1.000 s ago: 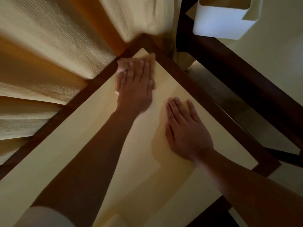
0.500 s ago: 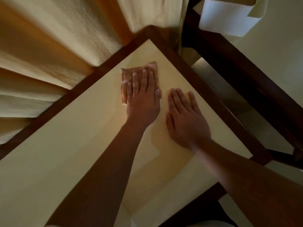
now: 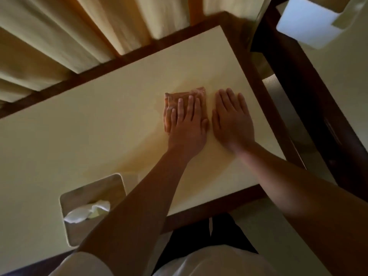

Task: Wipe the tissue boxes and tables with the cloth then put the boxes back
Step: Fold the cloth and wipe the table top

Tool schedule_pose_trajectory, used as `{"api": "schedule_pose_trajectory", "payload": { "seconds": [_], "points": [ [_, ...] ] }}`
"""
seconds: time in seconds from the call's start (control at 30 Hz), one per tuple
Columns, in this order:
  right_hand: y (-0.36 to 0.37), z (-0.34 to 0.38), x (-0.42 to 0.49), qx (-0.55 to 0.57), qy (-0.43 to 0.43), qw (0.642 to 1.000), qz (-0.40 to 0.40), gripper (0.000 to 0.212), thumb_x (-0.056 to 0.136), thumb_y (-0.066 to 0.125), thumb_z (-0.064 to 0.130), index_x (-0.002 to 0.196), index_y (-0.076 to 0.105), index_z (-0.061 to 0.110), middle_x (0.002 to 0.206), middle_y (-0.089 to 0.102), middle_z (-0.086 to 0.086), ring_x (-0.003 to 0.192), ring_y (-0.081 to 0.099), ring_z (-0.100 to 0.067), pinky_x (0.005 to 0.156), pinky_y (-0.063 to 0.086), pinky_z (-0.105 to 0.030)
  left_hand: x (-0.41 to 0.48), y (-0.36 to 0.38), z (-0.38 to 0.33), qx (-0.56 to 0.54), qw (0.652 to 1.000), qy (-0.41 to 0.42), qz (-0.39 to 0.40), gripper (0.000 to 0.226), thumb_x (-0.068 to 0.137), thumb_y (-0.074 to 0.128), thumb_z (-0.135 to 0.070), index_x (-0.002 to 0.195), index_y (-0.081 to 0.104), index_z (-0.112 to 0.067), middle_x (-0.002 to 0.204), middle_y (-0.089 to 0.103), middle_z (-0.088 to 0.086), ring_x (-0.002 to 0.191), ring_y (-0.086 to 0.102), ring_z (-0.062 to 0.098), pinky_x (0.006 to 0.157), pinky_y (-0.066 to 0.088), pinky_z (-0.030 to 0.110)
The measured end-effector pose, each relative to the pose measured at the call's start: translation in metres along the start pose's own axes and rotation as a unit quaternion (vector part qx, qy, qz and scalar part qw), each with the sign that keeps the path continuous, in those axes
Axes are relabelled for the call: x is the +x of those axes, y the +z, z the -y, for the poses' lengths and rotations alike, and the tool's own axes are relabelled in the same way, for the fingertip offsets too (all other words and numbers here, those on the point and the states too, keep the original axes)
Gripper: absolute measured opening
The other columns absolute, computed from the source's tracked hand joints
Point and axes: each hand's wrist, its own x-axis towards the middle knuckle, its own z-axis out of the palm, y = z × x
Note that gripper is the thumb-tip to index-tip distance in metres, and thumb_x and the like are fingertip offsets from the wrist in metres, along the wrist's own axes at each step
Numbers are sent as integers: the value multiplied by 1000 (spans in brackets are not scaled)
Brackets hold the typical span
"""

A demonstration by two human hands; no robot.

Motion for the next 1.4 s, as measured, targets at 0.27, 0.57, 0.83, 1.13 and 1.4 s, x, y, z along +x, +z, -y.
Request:
{"api": "schedule_pose_trajectory", "payload": {
  "seconds": [0.27,0.57,0.83,1.13,1.4],
  "points": [
    [-14,22,-60,81,-98,992,16,48,108,39,25,149,51,5,151,54,-16,144,46,-34,123,28,-50,-68,14,-3,-67,996,-55,2,71,112,35,-37,167,-1,-10,177,-3,10,162,-11,31,129,-12,42],
    [-24,35,-140,41,-185,980,64,51,107,34,25,154,48,16,162,44,-3,153,33,-33,124,21,-60,-147,23,-8,-96,992,-77,32,82,98,42,-2,167,-2,-7,176,-3,12,162,-13,24,127,-20,35],
    [-37,31,-191,32,-236,969,65,47,108,42,26,152,50,10,160,45,-8,153,34,-35,123,21,-64,-197,43,6,-98,993,-60,-34,87,89,48,11,166,7,-1,175,11,17,163,2,26,133,9,44],
    [-54,37,-235,17,-237,964,121,54,110,27,34,154,46,10,161,43,-8,154,31,-33,124,22,-62,-256,63,9,-32,997,-12,-64,73,99,53,-7,163,20,4,172,19,22,161,6,34,131,9,47],
    [-59,37,-243,8,-225,957,183,58,111,23,41,159,38,13,166,35,-6,158,22,-30,126,19,-57,-269,60,3,-3,999,-41,-29,69,107,37,-15,167,5,-3,176,-1,16,162,-11,31,133,3,47]
  ]
}}
